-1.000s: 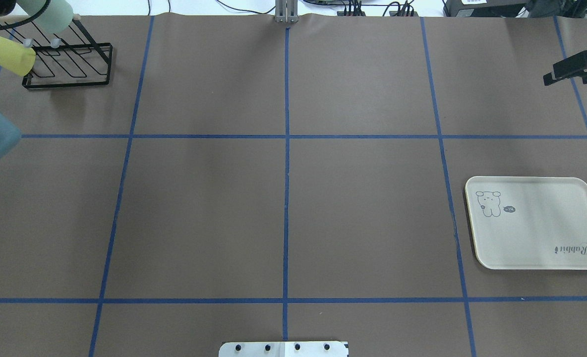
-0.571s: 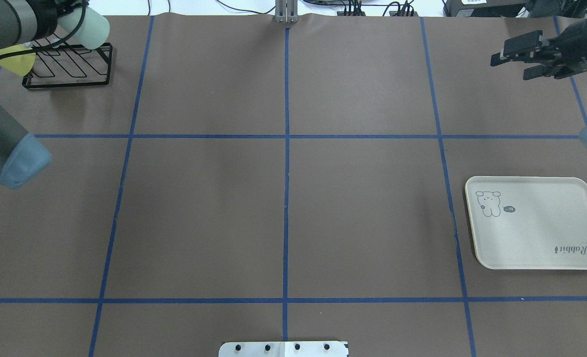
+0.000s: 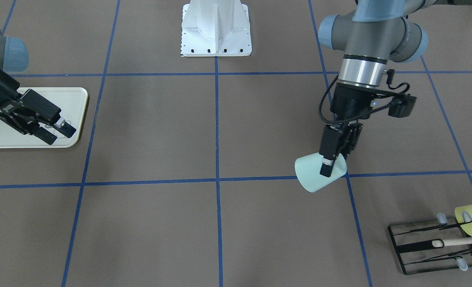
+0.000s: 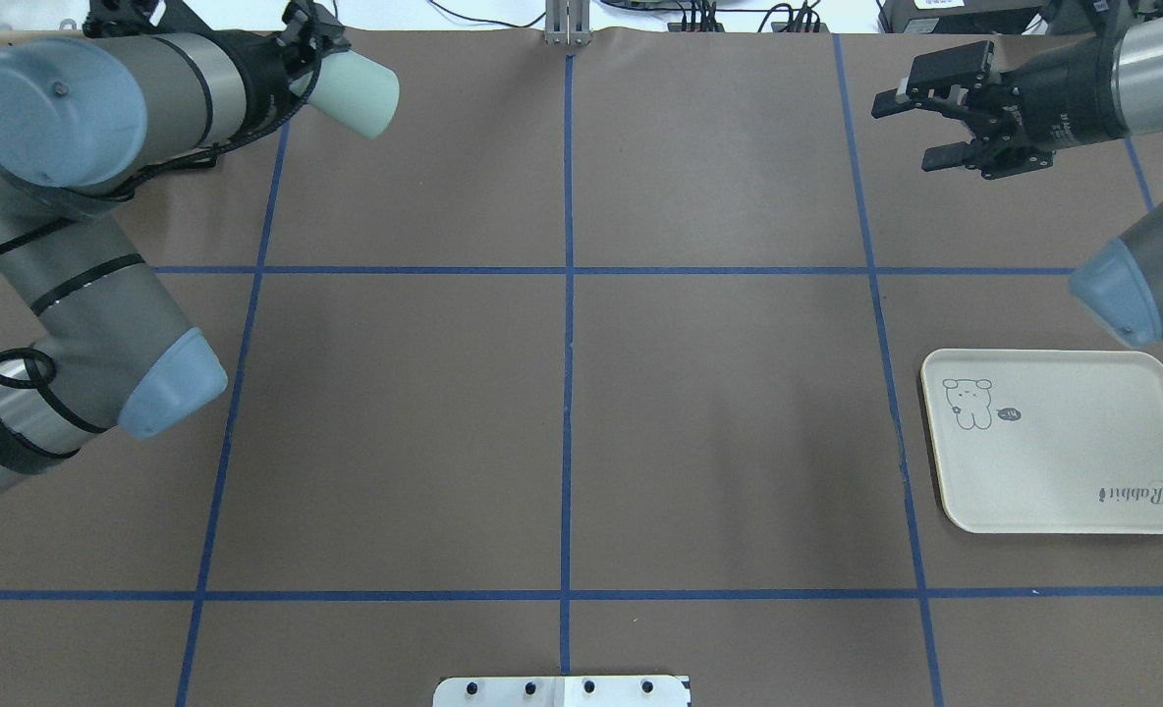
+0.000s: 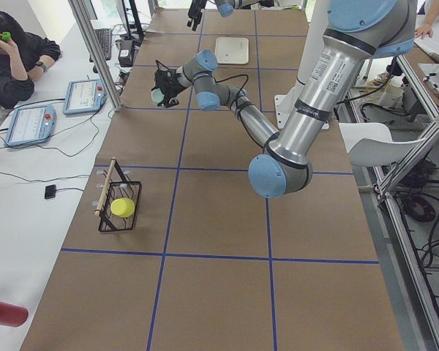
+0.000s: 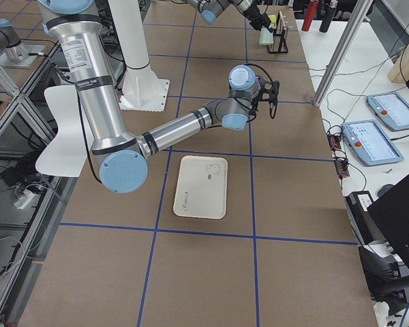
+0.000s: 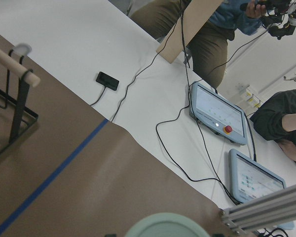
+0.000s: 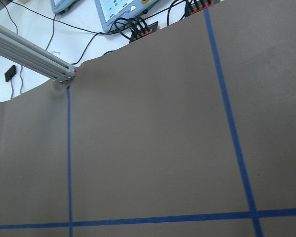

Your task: Left arm grabs green cup and hands to right arm on tray

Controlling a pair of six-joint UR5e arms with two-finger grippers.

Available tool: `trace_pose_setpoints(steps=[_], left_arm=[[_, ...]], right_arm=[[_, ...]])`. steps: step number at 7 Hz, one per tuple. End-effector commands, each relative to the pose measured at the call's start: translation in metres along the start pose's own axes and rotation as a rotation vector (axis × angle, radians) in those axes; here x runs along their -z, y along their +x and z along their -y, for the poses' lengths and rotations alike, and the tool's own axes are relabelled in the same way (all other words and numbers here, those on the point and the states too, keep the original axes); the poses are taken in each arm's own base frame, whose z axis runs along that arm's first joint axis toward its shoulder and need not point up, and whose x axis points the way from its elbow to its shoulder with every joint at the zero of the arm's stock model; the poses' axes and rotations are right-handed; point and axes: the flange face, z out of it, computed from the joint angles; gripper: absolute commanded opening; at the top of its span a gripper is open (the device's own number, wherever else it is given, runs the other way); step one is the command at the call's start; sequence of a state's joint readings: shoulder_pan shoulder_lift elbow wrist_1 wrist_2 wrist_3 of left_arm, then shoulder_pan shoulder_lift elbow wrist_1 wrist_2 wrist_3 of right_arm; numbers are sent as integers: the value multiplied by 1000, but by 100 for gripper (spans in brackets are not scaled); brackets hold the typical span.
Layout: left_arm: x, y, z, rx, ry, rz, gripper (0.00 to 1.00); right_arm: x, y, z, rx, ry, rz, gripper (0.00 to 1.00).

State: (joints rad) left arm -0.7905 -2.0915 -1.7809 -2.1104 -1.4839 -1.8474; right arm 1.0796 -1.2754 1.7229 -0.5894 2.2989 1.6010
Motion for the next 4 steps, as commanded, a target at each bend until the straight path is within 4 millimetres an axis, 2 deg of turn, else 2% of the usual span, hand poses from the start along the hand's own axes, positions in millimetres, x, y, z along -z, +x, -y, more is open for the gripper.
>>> trace_pose_setpoints(steps=[1, 3, 4], left_arm=[[31, 34, -40, 198, -126, -82, 29], [51, 43, -51, 426, -300, -127, 29], [63, 45, -58, 521, -389, -95, 29]], right_arm=[[-4, -22, -33, -33, -66, 151, 99], [-10, -30, -60, 37, -124, 245, 99], [-14, -40, -73, 70, -154, 284, 99]])
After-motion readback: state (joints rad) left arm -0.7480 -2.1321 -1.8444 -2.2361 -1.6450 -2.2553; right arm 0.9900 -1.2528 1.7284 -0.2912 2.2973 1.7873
